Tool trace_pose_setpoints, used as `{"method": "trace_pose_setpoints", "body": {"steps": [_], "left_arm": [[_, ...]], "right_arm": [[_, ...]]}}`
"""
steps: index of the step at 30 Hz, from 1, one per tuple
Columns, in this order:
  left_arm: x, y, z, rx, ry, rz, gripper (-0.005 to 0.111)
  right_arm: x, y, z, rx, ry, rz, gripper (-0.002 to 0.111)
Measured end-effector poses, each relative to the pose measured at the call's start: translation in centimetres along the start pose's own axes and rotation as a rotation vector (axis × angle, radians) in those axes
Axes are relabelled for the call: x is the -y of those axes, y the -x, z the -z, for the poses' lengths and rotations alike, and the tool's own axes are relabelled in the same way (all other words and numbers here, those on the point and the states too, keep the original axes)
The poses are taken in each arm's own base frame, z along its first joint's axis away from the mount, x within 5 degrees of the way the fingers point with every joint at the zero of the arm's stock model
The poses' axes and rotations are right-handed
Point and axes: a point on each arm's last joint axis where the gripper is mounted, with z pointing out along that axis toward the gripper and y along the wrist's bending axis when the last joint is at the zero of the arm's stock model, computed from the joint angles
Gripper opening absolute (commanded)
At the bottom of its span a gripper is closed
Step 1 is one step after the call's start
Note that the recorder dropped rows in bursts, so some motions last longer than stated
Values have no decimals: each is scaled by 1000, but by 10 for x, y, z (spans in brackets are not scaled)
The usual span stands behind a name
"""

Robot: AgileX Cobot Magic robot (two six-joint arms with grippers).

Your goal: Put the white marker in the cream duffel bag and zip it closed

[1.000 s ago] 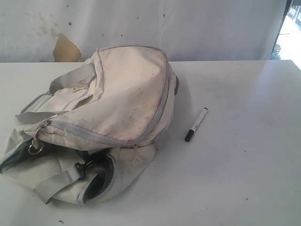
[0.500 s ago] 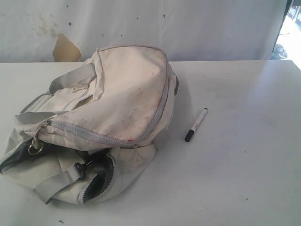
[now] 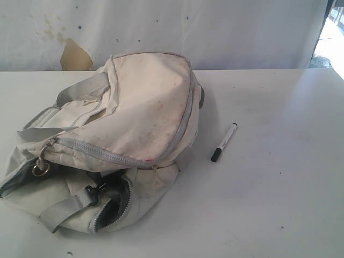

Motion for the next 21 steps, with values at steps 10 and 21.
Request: {"method": "trace_pose_setpoints", "body": {"steps": [10, 21], "left_arm": [[-1, 24, 2, 192, 6, 35, 0], [-3, 83, 12, 187, -1, 73, 0]], "right_arm": [[2, 38, 1, 168, 4, -145, 0], [9, 119, 12, 88, -15, -173, 0]]}}
